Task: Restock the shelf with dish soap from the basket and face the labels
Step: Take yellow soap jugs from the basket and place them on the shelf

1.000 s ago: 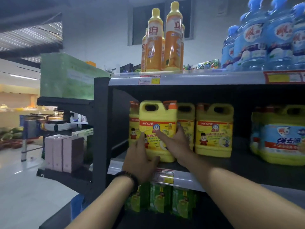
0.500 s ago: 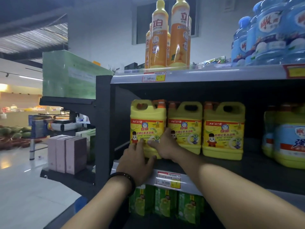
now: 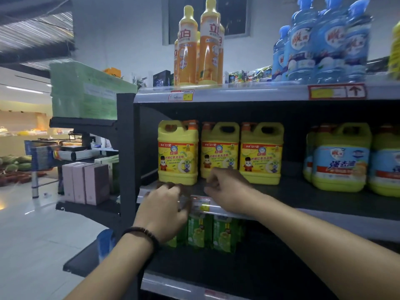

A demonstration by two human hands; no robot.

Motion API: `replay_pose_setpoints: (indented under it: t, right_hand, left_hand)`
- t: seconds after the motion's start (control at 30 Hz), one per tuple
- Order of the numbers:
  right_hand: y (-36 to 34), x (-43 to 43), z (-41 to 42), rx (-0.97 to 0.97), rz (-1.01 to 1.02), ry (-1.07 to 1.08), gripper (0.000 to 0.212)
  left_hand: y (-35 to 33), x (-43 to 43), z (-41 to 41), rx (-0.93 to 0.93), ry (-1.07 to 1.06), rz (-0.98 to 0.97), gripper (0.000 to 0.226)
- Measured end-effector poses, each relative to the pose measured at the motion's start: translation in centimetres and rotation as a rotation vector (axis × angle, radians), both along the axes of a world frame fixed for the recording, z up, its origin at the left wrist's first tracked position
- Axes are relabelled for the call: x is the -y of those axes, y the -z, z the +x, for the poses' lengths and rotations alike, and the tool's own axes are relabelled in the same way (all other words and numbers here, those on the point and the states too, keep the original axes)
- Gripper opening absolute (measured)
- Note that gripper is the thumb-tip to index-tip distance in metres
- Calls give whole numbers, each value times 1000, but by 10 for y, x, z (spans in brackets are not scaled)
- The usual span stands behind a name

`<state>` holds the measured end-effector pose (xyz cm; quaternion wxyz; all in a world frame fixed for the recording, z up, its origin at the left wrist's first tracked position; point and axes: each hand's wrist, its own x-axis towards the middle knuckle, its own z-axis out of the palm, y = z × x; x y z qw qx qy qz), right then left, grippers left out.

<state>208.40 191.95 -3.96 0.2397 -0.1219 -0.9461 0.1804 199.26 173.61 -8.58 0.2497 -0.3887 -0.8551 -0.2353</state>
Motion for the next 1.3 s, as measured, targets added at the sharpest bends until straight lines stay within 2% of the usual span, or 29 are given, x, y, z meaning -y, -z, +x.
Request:
replay_pose_setpoints:
  t: [0.07,0.17,0.33,0.57,0.77,0.8,0.9,1.03,1.1,1.2,1.3]
  right_hand:
    - [12,2,43,50,9,-31,13]
    - [40,2,105,110,26,-62,4]
    - [103,0,197,240,-75,-25,7]
    - [242,-21,310,419,-311,178,9]
    - [382,-39,399,504,-455,488,14]
    - [401,-39,411,495,-503,558,17]
    - [456,-30,436,409,-592,740,46]
    - [527,13,454,329,-714,847,45]
    - [554,24,452,349,-741,839,62]
    - [559,8,436,306,-737,907,87]
    - [552,-5,419,238,-873,952,127]
  left_hand:
    - [13,6,29,37,92,16,14]
    - [45,12,70,70,169,-10,22]
    - [115,9,141,275,296,-88,24]
    - [243,-11,242,554,442,-392,41]
    - [339,-25,296,723,476,-649,37]
    - [351,-28,303,748,481,-677,38]
    - [383,-44,324,799,500,-730,37]
    - [414,-63,344,765,552,-797,32]
    - [431,-67,346,788,540,-808,31]
    - [445,-66,343,835,512,-763,27]
    - [446,-64,337,859,490,-743,26]
